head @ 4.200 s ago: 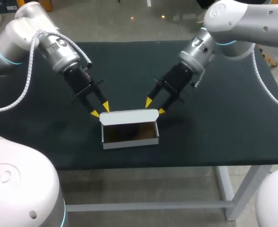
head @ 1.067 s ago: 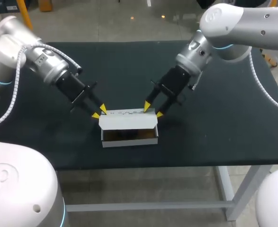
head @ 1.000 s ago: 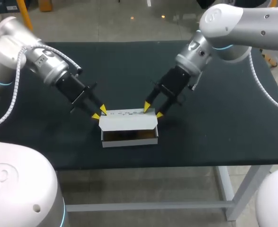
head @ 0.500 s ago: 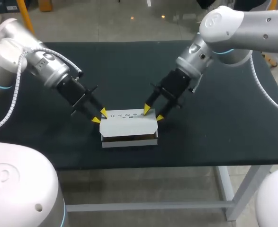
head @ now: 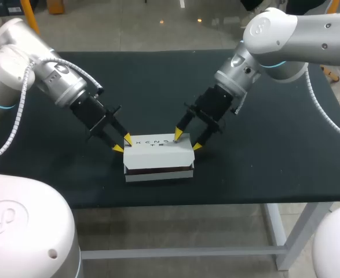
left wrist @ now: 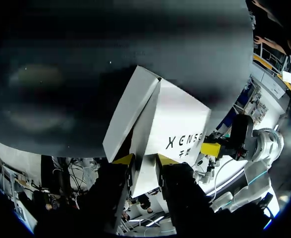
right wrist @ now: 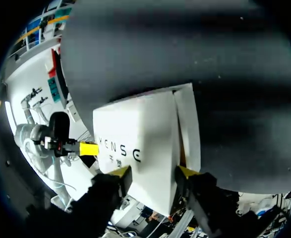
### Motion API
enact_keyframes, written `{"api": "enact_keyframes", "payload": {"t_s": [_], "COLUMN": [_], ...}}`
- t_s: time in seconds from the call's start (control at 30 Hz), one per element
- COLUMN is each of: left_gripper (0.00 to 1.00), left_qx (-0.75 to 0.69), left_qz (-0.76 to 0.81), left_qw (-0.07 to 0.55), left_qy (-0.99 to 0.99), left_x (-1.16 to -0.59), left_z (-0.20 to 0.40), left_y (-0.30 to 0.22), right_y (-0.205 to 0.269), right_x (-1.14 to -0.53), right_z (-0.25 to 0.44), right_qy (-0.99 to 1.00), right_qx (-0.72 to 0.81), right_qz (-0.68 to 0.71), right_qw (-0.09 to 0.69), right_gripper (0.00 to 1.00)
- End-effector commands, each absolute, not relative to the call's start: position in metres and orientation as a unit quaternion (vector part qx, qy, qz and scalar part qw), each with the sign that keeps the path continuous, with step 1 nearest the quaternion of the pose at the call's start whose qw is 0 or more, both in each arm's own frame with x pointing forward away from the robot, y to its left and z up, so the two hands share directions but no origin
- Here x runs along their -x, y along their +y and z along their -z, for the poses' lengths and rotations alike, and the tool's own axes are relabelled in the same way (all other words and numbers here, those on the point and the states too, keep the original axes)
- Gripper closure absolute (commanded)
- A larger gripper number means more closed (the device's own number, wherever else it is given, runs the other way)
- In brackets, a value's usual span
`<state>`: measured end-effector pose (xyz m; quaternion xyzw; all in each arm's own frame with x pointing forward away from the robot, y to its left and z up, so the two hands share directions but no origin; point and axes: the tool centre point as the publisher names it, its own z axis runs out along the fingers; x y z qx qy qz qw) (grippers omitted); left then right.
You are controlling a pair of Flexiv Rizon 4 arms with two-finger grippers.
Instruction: Assemble the packaging by folding the flat box into shape, placing the metal phone stand inside, and closing the box properly
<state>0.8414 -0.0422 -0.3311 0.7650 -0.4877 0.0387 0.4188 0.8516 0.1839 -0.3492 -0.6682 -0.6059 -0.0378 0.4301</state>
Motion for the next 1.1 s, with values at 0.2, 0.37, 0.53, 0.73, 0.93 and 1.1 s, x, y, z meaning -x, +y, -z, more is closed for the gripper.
{"api": "enact_keyframes", "payload": {"t_s": [0.2,0.37,0.53,0.73,0.93,1.1], "left_gripper": [0.68,0.64,0.61,0.58,0.57,0.55], "left_qx": [-0.77,-0.772,-0.773,-0.775,-0.777,-0.778], "left_qz": [-0.046,-0.05,-0.051,-0.057,-0.066,-0.071], "left_qw": [0.405,0.401,0.396,0.388,0.379,0.37], "left_qy": [-0.491,-0.491,-0.493,-0.495,-0.498,-0.503], "left_x": [-0.839,-0.841,-0.843,-0.844,-0.843,-0.842], "left_z": [0.328,0.327,0.326,0.322,0.315,0.31], "left_y": [-0.041,-0.037,-0.034,-0.028,-0.021,-0.017], "right_y": [0.184,0.183,0.183,0.185,0.186,0.185], "right_x": [-0.852,-0.853,-0.853,-0.852,-0.852,-0.852], "right_z": [0.351,0.353,0.353,0.354,0.354,0.354], "right_qy": [-0.615,-0.615,-0.62,-0.624,-0.629,-0.629], "right_qx": [0.663,0.663,0.662,0.66,0.66,0.661], "right_qz": [0.041,0.041,0.042,0.043,0.045,0.047], "right_qw": [0.425,0.425,0.418,0.415,0.409,0.407], "right_gripper": [0.38,0.38,0.38,0.38,0.38,0.4]}}
